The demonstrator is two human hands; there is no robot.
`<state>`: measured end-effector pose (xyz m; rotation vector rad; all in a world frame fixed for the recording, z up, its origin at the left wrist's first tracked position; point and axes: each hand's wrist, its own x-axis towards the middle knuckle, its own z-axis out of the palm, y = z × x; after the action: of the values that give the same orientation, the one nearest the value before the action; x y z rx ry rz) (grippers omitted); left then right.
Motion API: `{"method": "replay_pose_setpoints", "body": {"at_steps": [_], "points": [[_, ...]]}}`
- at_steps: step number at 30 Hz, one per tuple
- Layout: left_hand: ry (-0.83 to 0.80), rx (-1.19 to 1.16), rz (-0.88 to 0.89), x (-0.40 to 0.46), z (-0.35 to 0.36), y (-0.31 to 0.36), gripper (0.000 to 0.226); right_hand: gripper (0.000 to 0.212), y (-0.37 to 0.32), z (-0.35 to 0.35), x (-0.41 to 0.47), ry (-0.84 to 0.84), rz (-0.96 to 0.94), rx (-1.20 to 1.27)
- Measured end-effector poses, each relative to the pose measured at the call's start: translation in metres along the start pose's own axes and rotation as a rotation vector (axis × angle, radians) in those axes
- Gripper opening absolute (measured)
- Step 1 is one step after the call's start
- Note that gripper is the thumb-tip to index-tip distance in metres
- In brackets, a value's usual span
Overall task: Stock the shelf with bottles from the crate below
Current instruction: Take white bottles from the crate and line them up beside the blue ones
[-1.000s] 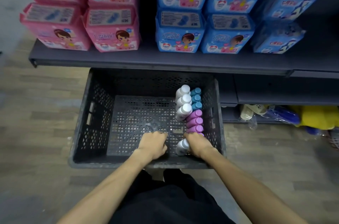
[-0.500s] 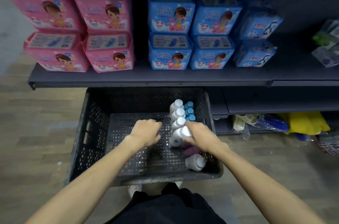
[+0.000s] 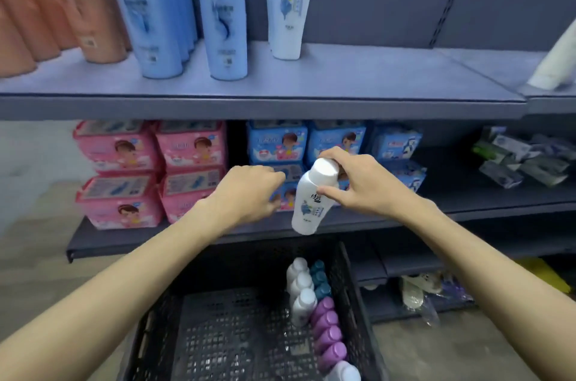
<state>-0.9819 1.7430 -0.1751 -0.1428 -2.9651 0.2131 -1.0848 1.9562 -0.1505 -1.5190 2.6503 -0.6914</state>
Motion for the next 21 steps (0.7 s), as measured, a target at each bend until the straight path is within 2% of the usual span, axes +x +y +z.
{"method": "replay_pose_setpoints", "body": {"at_steps": [5,11,14,21], "points": [[0.213,0.100,0.062,0.013,-0.067,-0.011,0.019,0.048,-0.027,-0.059,0.019,0.095,-0.119,-0.014],[0.459,0.064,0.083,0.028,-0.124,-0.027,0.030,0.046,-0.057,-0.126,0.047,0.212,-0.190,0.063],[0.505,0.112,0.049,0.037,-0.153,-0.036,0.022,0.043,-0.068,-0.160,0.064,0.266,-0.220,0.081],[0.553,0.161,-0.043,0.057,-0.196,-0.042,0.025,0.040,-0.075,-0.207,0.098,0.272,-0.264,0.114]]}}
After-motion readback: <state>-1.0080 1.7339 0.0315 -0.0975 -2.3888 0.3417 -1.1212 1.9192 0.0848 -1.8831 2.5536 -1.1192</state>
